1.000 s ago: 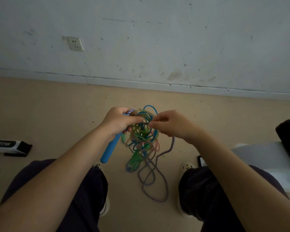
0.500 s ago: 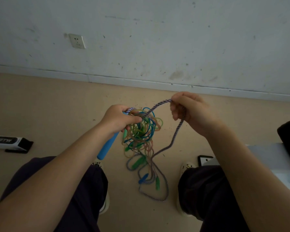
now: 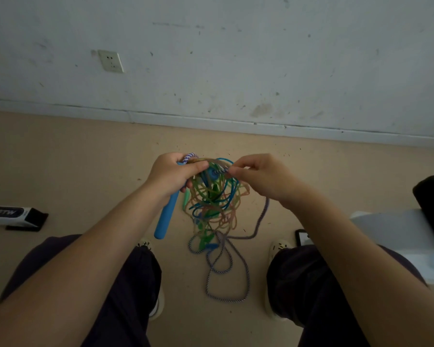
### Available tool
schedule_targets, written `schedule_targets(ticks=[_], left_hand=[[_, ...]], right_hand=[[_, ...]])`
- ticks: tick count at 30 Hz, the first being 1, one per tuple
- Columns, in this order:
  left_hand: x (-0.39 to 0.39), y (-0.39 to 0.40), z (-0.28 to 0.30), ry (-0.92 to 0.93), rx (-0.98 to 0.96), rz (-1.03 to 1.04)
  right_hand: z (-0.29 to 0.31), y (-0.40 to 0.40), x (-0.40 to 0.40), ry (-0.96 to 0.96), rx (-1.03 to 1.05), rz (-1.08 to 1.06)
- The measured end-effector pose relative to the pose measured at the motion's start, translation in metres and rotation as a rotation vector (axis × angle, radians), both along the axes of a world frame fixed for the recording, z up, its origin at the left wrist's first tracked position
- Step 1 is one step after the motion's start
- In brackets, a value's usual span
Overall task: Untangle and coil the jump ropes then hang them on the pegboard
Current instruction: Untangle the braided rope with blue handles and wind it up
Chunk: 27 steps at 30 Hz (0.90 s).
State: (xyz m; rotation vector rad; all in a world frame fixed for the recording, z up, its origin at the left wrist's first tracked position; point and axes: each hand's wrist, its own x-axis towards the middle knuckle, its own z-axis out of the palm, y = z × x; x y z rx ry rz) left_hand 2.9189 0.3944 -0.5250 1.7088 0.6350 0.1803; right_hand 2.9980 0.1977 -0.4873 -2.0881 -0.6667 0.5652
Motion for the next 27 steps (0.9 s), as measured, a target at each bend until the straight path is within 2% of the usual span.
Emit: schedule_targets(ticks=[3,7,10,16,20,25,27], left_hand=[[0.001,0.002,0.0,0.006,-0.009,0.017],[0.0,-0.004,-0.002,-0.002,0.028,-0.034],[0.0,-0.009,-0.001,-0.009,0.074,-0.063],[0.0,-0.005,0.001,0.019,0.142,-0.028],[-0.001,-0.005,0.001,0.075,0.205,-0.076],[-0.001,-0.007,0.001,0.059,0.26,-0.101],[-0.001,-0.007,0.001,0.053,0.247,-0.079]], right_hand=[[0.003,-0.002,-0.001,0.068,0.095,0.014],[-0.004,0.004,-0.005,0.088,-0.049,0.016],[-0.008,0.01,-0.006,-0.017,-0.142,-0.018],[-0.01,0.01,-0.002,-0.08,-0.091,-0.059],[-0.008,0.005,0.001,-0.077,-0.086,-0.007],[-0.015,0.008,-0.001,-0.182,-0.181,0.033],[-0.017,0.007,0.001,-0.205,-0.156,0.023]])
